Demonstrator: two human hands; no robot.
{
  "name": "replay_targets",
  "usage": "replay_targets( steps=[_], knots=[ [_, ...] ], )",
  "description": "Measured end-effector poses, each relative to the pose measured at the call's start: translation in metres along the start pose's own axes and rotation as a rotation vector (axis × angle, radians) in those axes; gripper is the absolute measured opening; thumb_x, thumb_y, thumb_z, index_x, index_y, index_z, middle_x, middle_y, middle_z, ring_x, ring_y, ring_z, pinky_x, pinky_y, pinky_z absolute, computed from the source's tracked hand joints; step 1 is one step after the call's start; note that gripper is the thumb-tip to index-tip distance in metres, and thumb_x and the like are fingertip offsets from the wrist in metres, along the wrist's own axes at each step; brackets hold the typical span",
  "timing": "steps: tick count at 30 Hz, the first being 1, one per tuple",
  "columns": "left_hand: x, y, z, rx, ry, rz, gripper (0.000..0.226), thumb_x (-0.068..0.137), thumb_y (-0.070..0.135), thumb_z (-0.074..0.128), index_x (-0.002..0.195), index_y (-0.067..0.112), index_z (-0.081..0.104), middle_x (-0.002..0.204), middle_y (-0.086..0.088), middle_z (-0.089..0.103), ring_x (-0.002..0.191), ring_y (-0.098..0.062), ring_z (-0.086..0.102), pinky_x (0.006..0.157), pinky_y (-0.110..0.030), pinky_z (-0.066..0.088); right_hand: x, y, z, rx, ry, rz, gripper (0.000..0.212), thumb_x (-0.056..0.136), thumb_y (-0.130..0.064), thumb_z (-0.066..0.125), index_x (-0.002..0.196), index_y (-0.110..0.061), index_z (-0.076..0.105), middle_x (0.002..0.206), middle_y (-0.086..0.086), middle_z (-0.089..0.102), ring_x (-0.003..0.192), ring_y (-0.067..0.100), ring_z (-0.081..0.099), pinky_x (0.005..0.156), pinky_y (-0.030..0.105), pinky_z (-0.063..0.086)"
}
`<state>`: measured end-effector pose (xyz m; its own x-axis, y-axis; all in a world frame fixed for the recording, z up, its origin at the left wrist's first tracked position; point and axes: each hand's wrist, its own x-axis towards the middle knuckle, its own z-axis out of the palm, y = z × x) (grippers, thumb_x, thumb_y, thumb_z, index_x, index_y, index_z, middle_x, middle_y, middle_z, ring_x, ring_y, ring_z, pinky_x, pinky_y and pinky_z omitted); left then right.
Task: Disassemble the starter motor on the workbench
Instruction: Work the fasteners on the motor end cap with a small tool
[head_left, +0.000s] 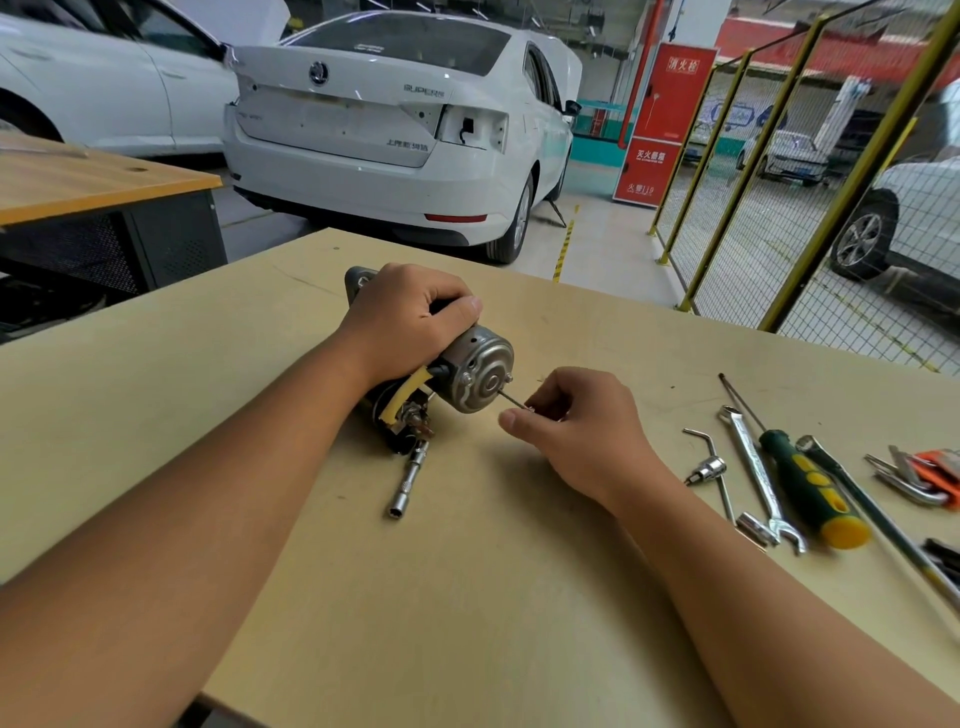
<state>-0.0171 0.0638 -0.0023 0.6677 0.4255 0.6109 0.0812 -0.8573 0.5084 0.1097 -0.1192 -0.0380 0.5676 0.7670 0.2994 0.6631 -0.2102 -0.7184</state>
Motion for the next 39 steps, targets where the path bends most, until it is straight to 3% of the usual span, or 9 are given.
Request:
replay_targets(
  steps=[3, 6, 10, 13, 17, 19, 25, 31, 39],
  knots=[
    [0.0005, -0.0008, -0.0005, 0.004, 0.003, 0.004, 0.032, 0.094, 0.039, 0.056, 0.083, 0.019, 0.079, 0.073, 0.006, 0.073, 0.077, -0.018, 0.069, 0.075, -0.046, 0.058, 0.0000, -0.0023, 0.0006, -0.037, -0.075, 0.022, 0.038, 0.087, -0.052, 0.071, 0.073, -0.017, 0.070, 0.067, -0.001, 0.069, 0.063, 0.014, 0.060, 0.061, 0.033, 0.048],
    [0.0003, -0.0004, -0.0005, 0.004, 0.001, 0.008, 0.032, 0.094, 0.039, 0.056, 0.084, 0.020, 0.079, 0.074, 0.006, 0.073, 0.077, -0.017, 0.069, 0.074, -0.046, 0.058, 0.0000, -0.0037, -0.0013, -0.003, -0.153, 0.074, 0.046, 0.101, -0.047, 0.052, 0.073, -0.018, 0.073, 0.066, -0.005, 0.073, 0.060, 0.006, 0.063, 0.070, 0.035, 0.053],
    [0.0006, 0.0005, -0.0009, -0.003, 0.001, 0.005, 0.033, 0.094, 0.040, 0.056, 0.083, 0.020, 0.079, 0.073, 0.006, 0.073, 0.077, -0.017, 0.069, 0.075, -0.046, 0.058, 0.0011, -0.0002, -0.0003, -0.036, -0.043, -0.006, 0.026, 0.089, -0.038, 0.074, 0.071, -0.020, 0.069, 0.064, -0.004, 0.068, 0.056, 0.001, 0.056, 0.055, 0.021, 0.043],
    [0.0003, 0.0009, -0.0013, -0.002, 0.005, -0.003, 0.033, 0.093, 0.041, 0.055, 0.083, 0.020, 0.079, 0.073, 0.006, 0.073, 0.077, -0.018, 0.069, 0.076, -0.047, 0.058, 0.0008, 0.0009, -0.0001, -0.013, 0.018, -0.014, 0.029, 0.075, -0.038, 0.086, 0.071, -0.019, 0.065, 0.067, -0.006, 0.064, 0.060, 0.002, 0.054, 0.051, 0.016, 0.040],
    [-0.0002, 0.0022, -0.0012, -0.003, 0.002, 0.000, 0.033, 0.093, 0.042, 0.055, 0.085, 0.020, 0.079, 0.074, 0.005, 0.073, 0.077, -0.018, 0.070, 0.076, -0.047, 0.058, 0.0018, -0.0013, -0.0005, -0.007, -0.117, 0.049, 0.042, 0.095, -0.052, 0.060, 0.073, -0.018, 0.072, 0.066, -0.005, 0.072, 0.064, 0.008, 0.063, 0.069, 0.034, 0.052],
    [-0.0003, 0.0030, -0.0020, 0.003, 0.001, 0.002, 0.034, 0.093, 0.041, 0.055, 0.086, 0.019, 0.080, 0.075, 0.003, 0.074, 0.078, -0.018, 0.070, 0.077, -0.047, 0.058, 0.0020, -0.0021, 0.0000, -0.035, -0.143, 0.057, 0.045, 0.101, -0.047, 0.053, 0.071, -0.019, 0.072, 0.064, -0.007, 0.072, 0.060, 0.004, 0.062, 0.067, 0.031, 0.049],
    [-0.0010, 0.0052, -0.0024, 0.005, -0.001, 0.008, 0.034, 0.094, 0.039, 0.056, 0.089, 0.017, 0.080, 0.077, 0.002, 0.075, 0.079, -0.018, 0.070, 0.078, -0.047, 0.058, 0.0003, -0.0001, -0.0010, -0.033, -0.010, -0.017, 0.030, 0.080, -0.045, 0.081, 0.068, -0.022, 0.065, 0.063, -0.007, 0.063, 0.056, 0.003, 0.054, 0.053, 0.021, 0.039],
    [-0.0011, 0.0051, -0.0025, 0.006, 0.000, 0.008, 0.034, 0.095, 0.039, 0.056, 0.090, 0.016, 0.081, 0.079, 0.001, 0.075, 0.080, -0.019, 0.070, 0.079, -0.048, 0.059, 0.0007, -0.0033, -0.0013, -0.009, -0.144, 0.066, 0.042, 0.099, -0.043, 0.053, 0.071, -0.018, 0.073, 0.066, -0.008, 0.072, 0.065, 0.009, 0.064, 0.074, 0.039, 0.055],
    [-0.0009, 0.0029, -0.0027, -0.001, -0.002, 0.003, 0.033, 0.095, 0.039, 0.056, 0.089, 0.018, 0.081, 0.078, 0.004, 0.075, 0.080, -0.017, 0.071, 0.078, -0.047, 0.059, 0.0006, 0.0016, 0.0007, -0.050, 0.028, -0.034, 0.027, 0.079, -0.040, 0.082, 0.068, -0.022, 0.065, 0.064, -0.007, 0.062, 0.058, 0.003, 0.054, 0.054, 0.024, 0.040]
  ],
)
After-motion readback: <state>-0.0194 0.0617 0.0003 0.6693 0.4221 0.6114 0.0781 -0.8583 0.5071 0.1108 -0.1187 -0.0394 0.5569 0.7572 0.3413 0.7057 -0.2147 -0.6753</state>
